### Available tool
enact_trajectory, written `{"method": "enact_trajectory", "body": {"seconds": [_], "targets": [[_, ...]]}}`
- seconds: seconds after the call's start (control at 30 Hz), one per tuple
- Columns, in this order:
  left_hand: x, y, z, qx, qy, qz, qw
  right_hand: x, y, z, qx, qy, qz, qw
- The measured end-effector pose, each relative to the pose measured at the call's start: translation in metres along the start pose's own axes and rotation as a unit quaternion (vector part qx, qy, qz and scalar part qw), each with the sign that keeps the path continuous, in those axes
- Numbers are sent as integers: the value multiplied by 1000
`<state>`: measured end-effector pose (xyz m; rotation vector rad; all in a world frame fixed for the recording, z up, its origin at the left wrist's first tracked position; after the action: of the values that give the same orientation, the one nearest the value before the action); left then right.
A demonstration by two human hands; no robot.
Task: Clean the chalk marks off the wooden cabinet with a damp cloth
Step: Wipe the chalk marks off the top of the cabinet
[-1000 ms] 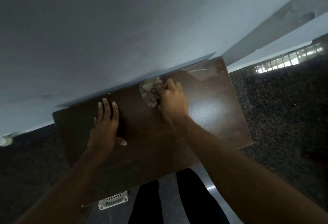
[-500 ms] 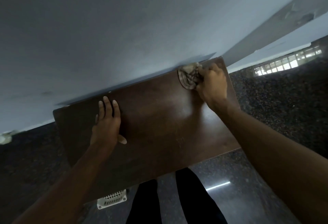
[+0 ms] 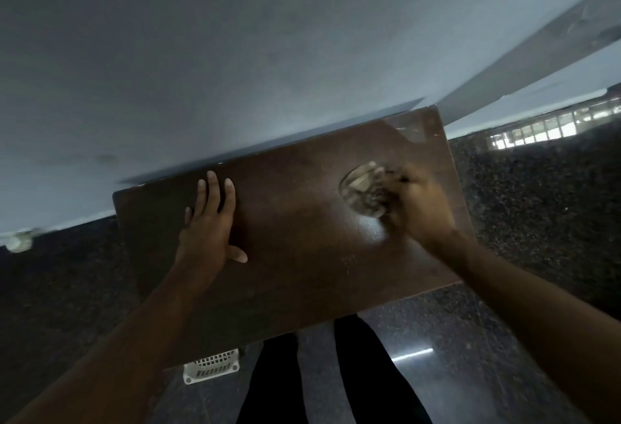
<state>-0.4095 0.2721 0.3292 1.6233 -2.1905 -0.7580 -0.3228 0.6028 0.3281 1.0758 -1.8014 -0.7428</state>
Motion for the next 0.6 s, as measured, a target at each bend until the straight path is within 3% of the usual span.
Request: {"method": "enact_trajectory", "body": {"seconds": [0.13,0.27,0.37,0.47,0.53,0.6], "targets": [[0,-2,1,-5,2,1,1000,-50,41,23,-82,-160,-38,983],[0,-2,4,2,4,1,1000,-26,51,60,-139,-263,12,955],[-2,-2,5,4,8,-10,1000,14,34,69,-137,-207,23,968],[-2,-2,4,-1,5,-30,1000,49,6,55,-50,-68,-1,996],[-2,-3,3,-4,3,-36,999,53,-3,36,0,13,-21,1000],[-1,-2,4,-5,1,-34,999,33,-1,22,0,40,-22,999]]}}
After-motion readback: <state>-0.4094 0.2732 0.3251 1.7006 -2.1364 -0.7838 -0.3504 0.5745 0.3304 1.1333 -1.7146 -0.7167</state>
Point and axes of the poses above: each hand's wrist, its own z-axis towards the middle knuckle, its own y-axis out of the back of the hand, x = y × z, the point moved 2 cm from there along z, towards the middle knuckle, and after that the axes turned 10 degrees about x, right-handed, at the moved point
